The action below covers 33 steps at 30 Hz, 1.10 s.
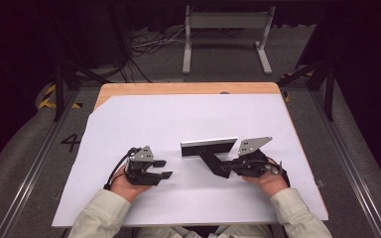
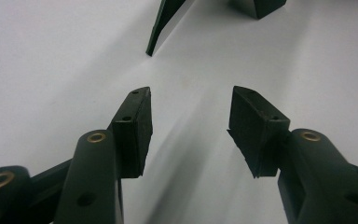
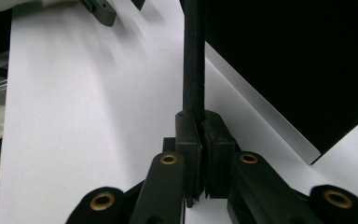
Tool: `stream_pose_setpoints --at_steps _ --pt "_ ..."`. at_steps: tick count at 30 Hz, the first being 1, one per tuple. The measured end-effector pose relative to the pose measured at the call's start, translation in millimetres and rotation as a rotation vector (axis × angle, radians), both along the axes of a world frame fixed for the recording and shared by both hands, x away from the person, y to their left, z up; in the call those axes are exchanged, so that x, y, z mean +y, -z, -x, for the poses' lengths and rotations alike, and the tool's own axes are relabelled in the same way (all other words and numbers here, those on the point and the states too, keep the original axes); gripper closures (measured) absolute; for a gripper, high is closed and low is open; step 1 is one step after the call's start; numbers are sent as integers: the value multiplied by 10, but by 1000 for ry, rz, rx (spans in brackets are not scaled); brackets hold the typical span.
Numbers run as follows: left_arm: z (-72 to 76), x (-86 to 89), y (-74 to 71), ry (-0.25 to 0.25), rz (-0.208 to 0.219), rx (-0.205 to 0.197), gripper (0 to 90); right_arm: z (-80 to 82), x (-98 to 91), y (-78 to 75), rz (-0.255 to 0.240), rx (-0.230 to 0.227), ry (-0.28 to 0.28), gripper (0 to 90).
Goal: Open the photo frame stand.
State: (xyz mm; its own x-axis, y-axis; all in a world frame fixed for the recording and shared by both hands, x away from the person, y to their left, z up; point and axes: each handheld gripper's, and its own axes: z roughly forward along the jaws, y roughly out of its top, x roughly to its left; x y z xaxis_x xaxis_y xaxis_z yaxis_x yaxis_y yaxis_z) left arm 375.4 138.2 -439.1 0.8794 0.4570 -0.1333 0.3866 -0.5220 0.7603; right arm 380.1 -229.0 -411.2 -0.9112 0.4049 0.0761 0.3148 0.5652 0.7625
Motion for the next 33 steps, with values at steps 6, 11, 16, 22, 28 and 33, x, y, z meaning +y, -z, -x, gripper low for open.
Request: stream_pose_setpoints --at_steps 6,11,16,22,28,33 --pt "0 0 0 0 1 -2 497 12 -1 8 7 1 -1 869" --pt "-2 6 -1 1 3 -2 497 36 4 5 17 -8 5 866" --pt "0 7 0 5 5 -17 496 54 20 -8 37 -19 12 854" --pt "-2 7 -3 5 12 -43 497 70 -9 -39 39 -17 15 814" --pt "-15 16 -23 -19 23 -45 522 119 -144 -159 3 -25 43 782" --pt "-13 1 -55 -23 -34 -102 650 150 -248 -221 -6 -39 67 780"
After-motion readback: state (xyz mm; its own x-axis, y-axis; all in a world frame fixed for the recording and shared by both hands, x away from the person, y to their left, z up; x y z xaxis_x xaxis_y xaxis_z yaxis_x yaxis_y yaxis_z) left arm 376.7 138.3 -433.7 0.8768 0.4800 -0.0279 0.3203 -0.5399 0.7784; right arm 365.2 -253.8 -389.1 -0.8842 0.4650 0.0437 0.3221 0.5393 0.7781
